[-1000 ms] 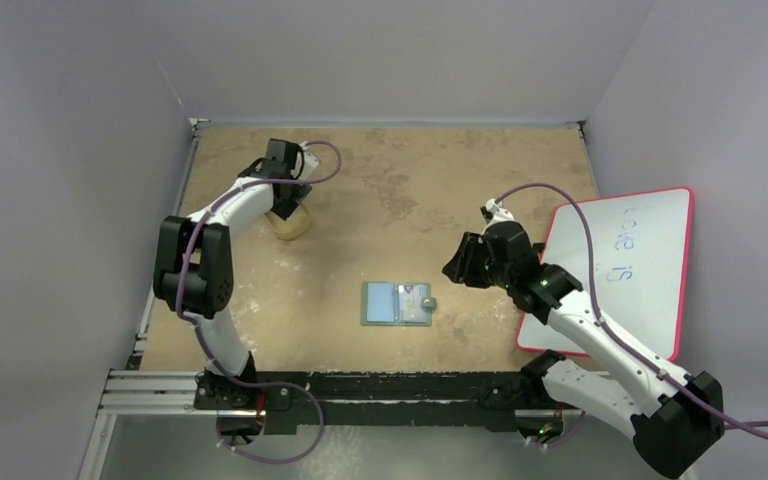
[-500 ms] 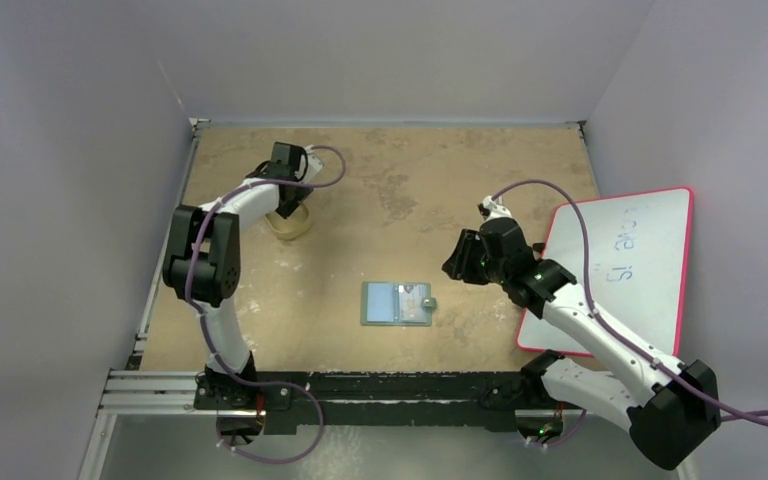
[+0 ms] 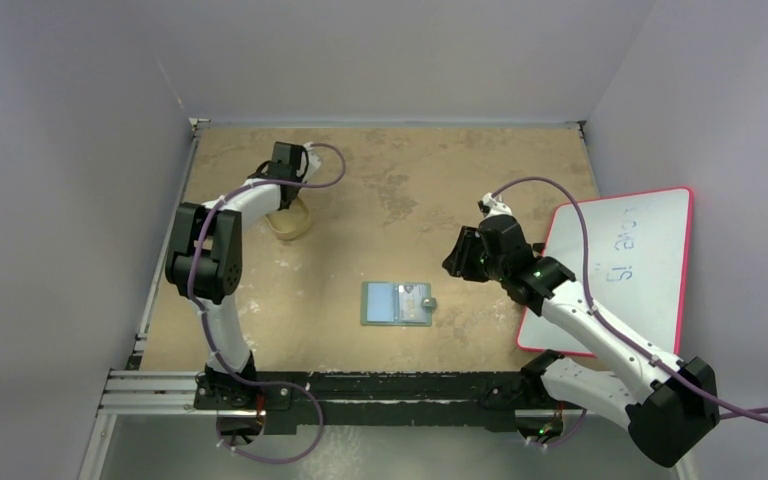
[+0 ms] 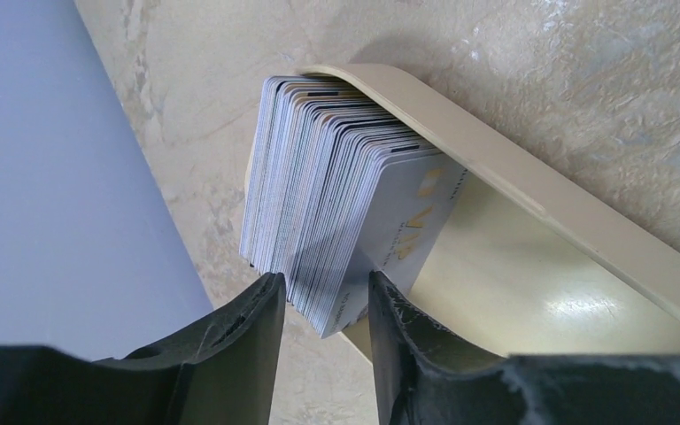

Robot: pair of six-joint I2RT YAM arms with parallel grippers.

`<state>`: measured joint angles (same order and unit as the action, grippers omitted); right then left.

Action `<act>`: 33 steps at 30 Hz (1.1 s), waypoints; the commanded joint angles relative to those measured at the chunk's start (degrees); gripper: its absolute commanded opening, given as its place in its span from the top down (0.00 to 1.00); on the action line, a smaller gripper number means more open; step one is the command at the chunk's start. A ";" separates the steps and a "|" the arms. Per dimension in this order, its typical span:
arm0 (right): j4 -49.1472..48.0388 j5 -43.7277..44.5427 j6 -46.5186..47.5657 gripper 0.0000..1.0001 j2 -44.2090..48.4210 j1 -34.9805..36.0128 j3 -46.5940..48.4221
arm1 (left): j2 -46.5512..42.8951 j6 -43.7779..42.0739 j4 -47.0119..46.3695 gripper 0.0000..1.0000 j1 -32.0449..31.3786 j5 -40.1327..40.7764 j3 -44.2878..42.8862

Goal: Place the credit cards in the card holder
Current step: Pick up the credit card from the storage box.

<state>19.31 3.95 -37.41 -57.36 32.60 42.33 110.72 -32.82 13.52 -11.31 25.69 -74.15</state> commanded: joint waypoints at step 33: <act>-4.26 -5.48 0.85 0.59 -1.73 -0.16 4.09 | -7.28 8.61 16.25 1.00 0.32 -14.83 -6.77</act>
<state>17.85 1.85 -37.06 -58.81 32.60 43.44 108.55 -28.51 26.41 -11.33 16.86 -78.67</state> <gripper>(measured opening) 0.412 0.007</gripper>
